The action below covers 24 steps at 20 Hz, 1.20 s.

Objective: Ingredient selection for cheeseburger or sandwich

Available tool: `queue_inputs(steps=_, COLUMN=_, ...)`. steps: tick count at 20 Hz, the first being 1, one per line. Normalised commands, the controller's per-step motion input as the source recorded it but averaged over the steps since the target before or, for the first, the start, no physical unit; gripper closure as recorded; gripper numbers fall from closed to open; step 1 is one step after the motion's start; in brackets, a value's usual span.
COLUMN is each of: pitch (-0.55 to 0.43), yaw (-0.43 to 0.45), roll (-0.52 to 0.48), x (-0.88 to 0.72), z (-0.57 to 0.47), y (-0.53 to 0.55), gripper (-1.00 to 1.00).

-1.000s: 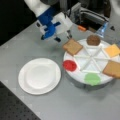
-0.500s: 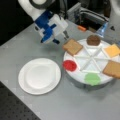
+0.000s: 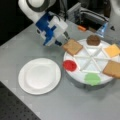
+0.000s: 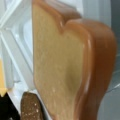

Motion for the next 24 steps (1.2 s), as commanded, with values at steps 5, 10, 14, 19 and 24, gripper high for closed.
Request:
queue_inputs(steps=5, pitch=-0.041, yaw=0.097, roll=0.357, x=0.25, z=-0.18, y=-0.12, gripper=-1.00)
queue_inputs(steps=10, pitch=-0.054, yaw=0.068, roll=0.347, x=0.18, z=-0.20, y=-0.06, gripper=-1.00)
queue_inputs(steps=14, pitch=-0.066, yaw=0.035, roll=0.337, x=0.10, z=-0.18, y=0.02, gripper=-1.00)
queue_inputs(steps=19, pitch=-0.068, yaw=0.010, roll=0.303, x=0.04, z=-0.08, y=0.01, gripper=-1.00)
queue_inputs(steps=24, pitch=-0.078, yaw=-0.001, roll=0.256, x=0.03, z=0.00, y=-0.03, gripper=-1.00)
